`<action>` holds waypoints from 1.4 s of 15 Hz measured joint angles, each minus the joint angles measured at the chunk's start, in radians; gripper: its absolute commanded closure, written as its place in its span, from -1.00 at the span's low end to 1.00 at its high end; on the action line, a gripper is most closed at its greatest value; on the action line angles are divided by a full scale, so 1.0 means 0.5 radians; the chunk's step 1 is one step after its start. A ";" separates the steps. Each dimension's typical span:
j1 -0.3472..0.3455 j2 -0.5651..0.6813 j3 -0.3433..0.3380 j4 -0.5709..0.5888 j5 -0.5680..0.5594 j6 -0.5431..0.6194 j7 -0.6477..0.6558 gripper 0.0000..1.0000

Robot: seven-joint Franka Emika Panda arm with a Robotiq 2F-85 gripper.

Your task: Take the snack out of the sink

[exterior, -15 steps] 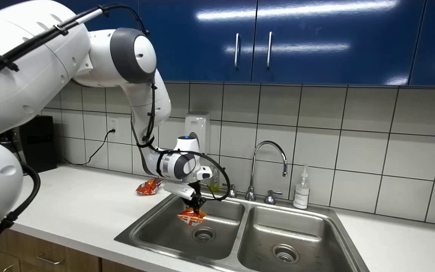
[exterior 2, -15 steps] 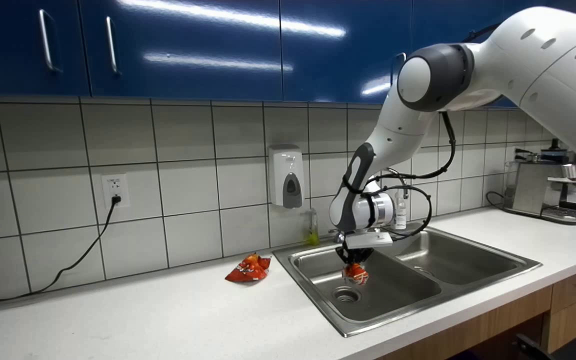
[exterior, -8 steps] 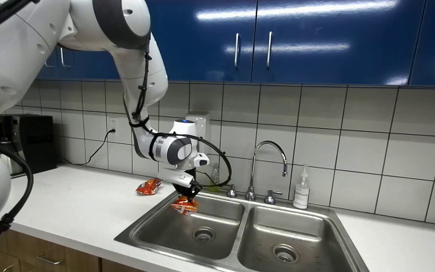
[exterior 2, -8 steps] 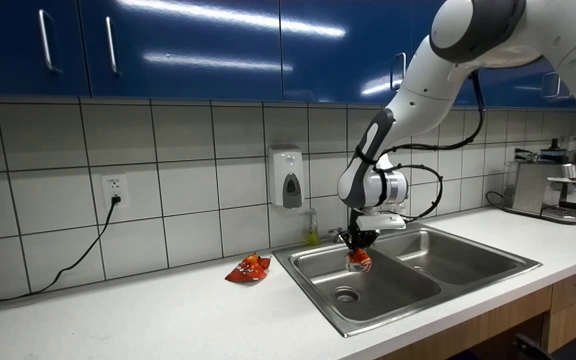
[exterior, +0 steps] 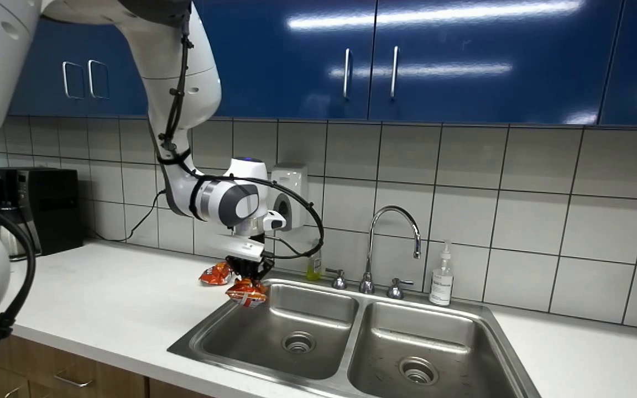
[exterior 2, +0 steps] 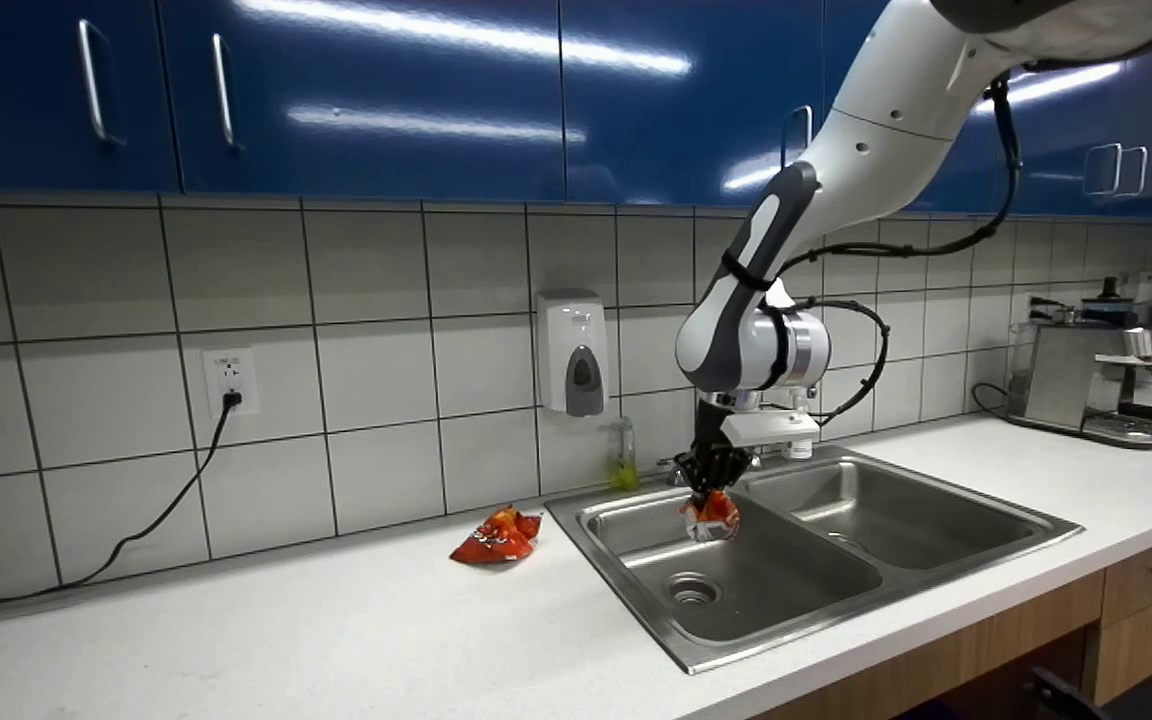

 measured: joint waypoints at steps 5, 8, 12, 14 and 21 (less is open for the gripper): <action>0.115 -0.115 0.087 -0.160 -0.001 0.008 -0.012 0.95; 0.219 -0.162 0.125 -0.229 -0.001 0.018 -0.012 0.95; 0.338 -0.177 0.183 -0.261 0.000 0.020 -0.001 0.95; 0.393 -0.170 0.203 -0.261 0.000 0.020 0.014 0.95; 0.575 -0.039 0.216 -0.222 -0.024 0.047 0.132 0.95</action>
